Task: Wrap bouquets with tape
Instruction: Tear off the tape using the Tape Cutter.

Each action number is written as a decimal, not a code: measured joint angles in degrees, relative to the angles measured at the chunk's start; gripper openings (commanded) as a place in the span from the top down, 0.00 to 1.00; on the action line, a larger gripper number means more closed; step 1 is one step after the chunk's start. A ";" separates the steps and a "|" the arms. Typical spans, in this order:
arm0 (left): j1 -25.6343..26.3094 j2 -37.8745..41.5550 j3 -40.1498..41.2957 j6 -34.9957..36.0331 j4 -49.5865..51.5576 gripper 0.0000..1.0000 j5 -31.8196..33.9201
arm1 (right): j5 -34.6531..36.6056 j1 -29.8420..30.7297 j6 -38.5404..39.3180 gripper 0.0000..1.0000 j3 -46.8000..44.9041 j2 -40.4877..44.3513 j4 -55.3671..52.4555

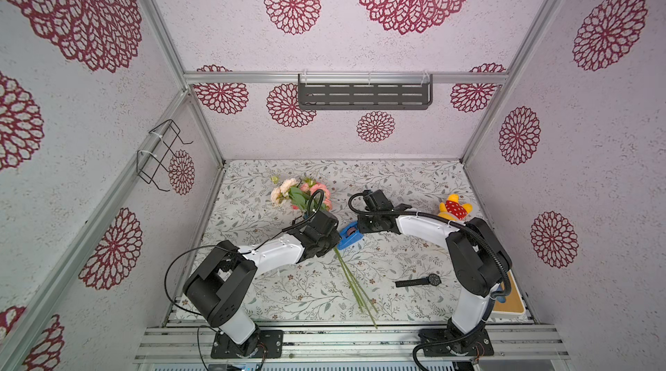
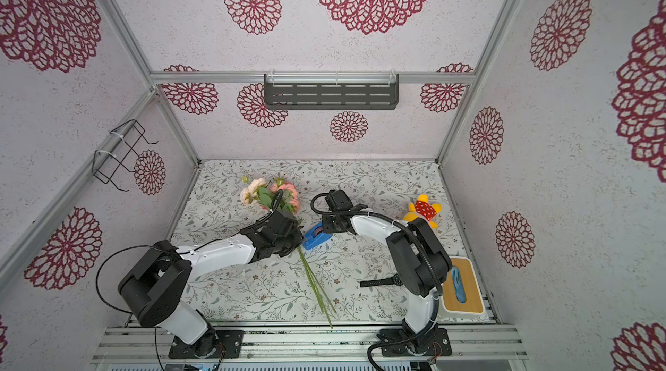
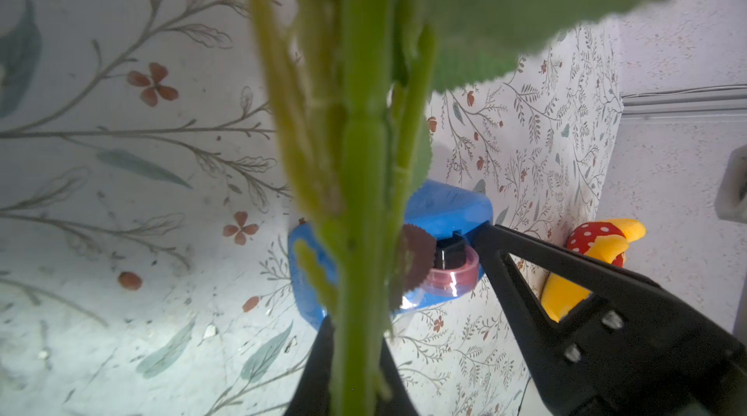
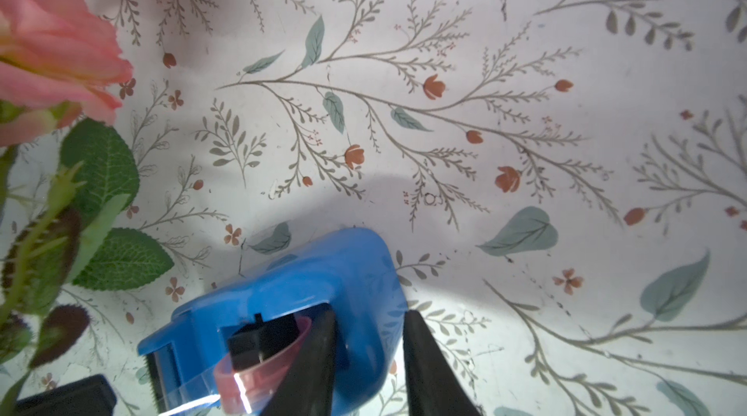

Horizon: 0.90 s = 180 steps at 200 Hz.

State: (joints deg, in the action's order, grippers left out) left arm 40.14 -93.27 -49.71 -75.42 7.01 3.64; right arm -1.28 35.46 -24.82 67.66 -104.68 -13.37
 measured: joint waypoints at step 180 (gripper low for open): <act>0.85 -7.69 -6.91 3.28 8.11 1.00 3.80 | -2.69 -0.92 -1.33 0.69 -2.12 0.24 3.48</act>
State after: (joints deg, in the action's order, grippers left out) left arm 40.99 -100.97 -56.62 -72.14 15.11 7.44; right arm -3.97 34.54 -26.15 65.54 -104.44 -9.89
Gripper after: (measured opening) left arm 0.122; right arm 0.311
